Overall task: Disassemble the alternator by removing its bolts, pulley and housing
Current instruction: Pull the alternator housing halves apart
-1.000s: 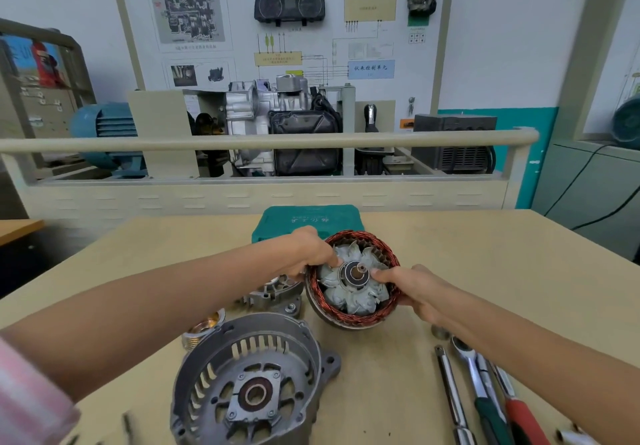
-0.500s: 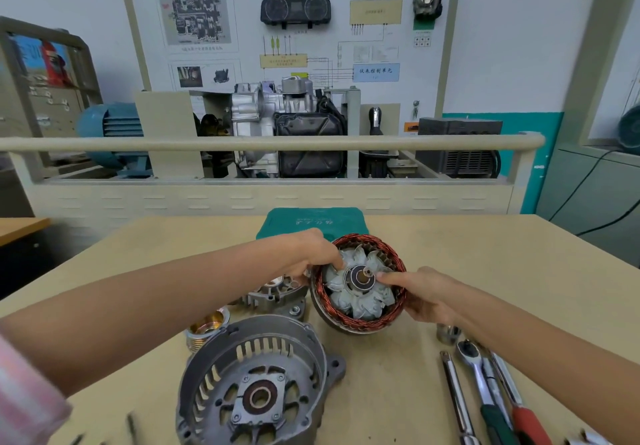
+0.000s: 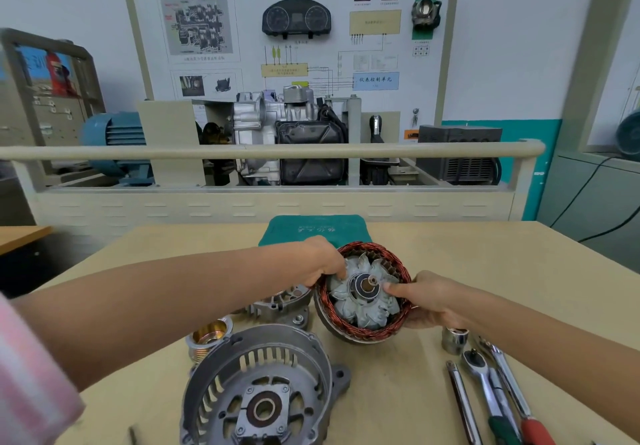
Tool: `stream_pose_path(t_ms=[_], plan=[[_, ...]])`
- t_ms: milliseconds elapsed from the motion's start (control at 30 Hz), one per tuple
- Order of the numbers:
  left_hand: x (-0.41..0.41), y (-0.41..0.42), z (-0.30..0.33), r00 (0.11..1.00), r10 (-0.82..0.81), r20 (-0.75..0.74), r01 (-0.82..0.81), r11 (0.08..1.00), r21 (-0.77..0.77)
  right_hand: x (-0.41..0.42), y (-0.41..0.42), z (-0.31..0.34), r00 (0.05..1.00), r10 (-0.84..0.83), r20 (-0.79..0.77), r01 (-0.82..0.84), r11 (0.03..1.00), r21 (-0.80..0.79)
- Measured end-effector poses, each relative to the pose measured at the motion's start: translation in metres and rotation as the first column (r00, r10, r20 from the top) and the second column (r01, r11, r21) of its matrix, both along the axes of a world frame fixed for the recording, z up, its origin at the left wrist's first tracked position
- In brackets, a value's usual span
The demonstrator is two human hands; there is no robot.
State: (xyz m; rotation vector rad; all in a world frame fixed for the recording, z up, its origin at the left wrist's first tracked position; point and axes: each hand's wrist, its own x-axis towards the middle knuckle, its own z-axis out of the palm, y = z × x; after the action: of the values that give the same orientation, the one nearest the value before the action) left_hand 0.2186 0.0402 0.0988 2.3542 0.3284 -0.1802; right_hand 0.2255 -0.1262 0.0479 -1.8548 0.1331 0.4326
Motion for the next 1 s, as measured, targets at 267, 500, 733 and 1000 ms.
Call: stream_pose_path(t_ms=[267, 500, 733, 1000], plan=[[0.002, -0.002, -0.002, 0.999, 0.035, -0.02, -0.036, 0.996, -0.076, -0.004, 0.002, -0.005, 0.998, -0.051, -0.024, 0.053, 0.996, 0.071], [0.002, 0.0, -0.007, 0.999, 0.027, 0.019, -0.026, 0.996, -0.083, -0.008, 0.004, -0.016, 0.995, -0.091, 0.044, 0.083, 0.984, 0.156], [0.001, 0.002, -0.009, 0.999, 0.041, -0.009, -0.042, 0.991, -0.127, -0.005, 0.004, -0.021, 0.994, -0.108, 0.03, 0.1, 0.976, 0.194], [-0.004, 0.006, -0.007, 0.998, 0.039, -0.05, -0.047, 0.985, -0.165, -0.004, 0.001, -0.018, 0.996, -0.086, -0.009, 0.086, 0.969, 0.231]])
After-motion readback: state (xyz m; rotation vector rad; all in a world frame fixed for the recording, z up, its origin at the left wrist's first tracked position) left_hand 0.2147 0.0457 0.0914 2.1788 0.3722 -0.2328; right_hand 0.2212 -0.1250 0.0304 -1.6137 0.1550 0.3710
